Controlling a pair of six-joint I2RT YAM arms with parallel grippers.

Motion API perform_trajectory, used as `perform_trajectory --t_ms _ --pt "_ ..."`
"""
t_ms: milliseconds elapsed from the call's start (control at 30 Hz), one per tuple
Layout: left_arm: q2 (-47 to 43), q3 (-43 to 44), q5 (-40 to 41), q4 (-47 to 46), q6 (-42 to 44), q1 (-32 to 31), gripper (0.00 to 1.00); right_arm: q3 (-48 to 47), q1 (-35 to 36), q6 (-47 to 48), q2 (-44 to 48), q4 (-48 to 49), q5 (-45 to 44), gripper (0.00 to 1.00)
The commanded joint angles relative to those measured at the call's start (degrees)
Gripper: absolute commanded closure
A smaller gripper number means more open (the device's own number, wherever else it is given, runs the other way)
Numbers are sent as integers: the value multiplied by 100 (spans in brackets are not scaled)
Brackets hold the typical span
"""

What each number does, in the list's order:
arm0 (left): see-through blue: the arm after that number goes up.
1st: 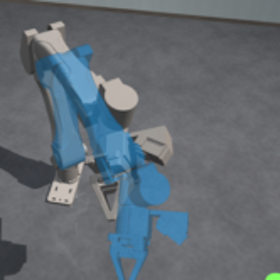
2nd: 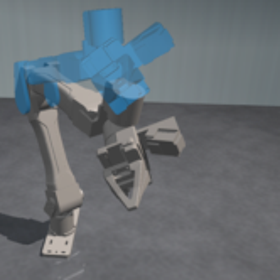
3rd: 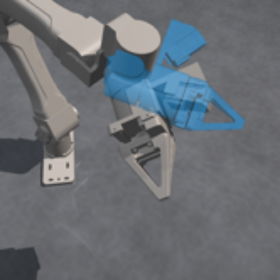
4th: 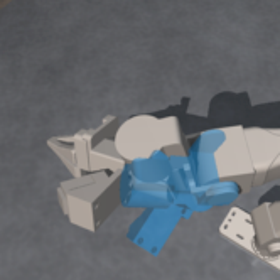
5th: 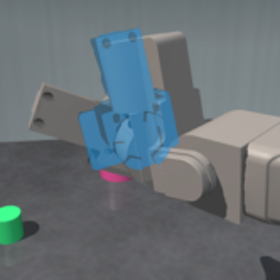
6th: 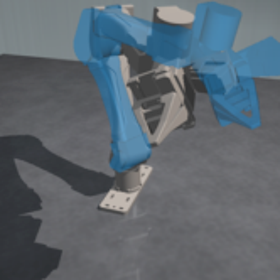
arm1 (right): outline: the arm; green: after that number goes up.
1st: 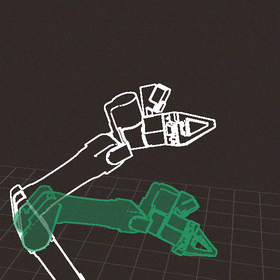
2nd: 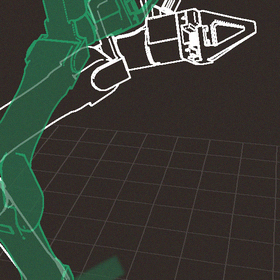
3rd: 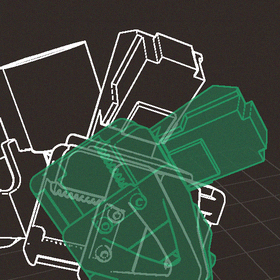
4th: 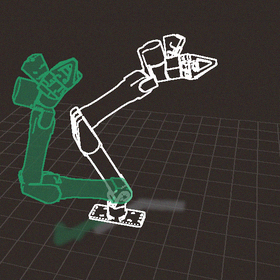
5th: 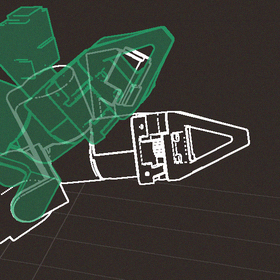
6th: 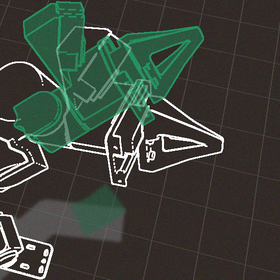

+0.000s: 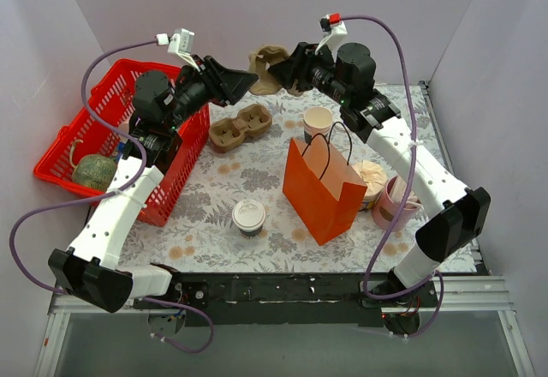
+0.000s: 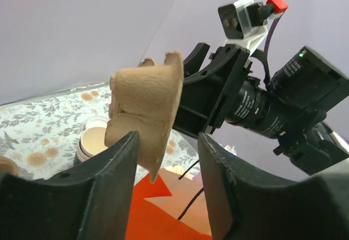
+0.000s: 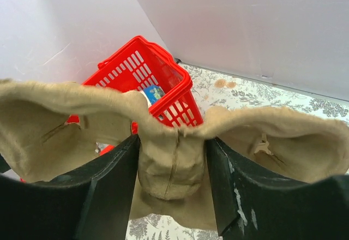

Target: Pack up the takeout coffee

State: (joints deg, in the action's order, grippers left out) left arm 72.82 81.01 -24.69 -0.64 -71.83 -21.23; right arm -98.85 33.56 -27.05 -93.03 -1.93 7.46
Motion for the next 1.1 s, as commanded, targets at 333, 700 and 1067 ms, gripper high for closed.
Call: perform_trajectory --t_ms 333,700,1067 --pt "-549 -235 -98 -182 -6 -39 2 375 1 332 883 572 -368 46" --pt "-1200 -735 -201 1347 -392 -39 2 279 -104 1943 2113 -1322 25 44" --pt "381 -219 -503 2376 -806 -292 2 1401 -104 4619 3685 -1839 2539 44"
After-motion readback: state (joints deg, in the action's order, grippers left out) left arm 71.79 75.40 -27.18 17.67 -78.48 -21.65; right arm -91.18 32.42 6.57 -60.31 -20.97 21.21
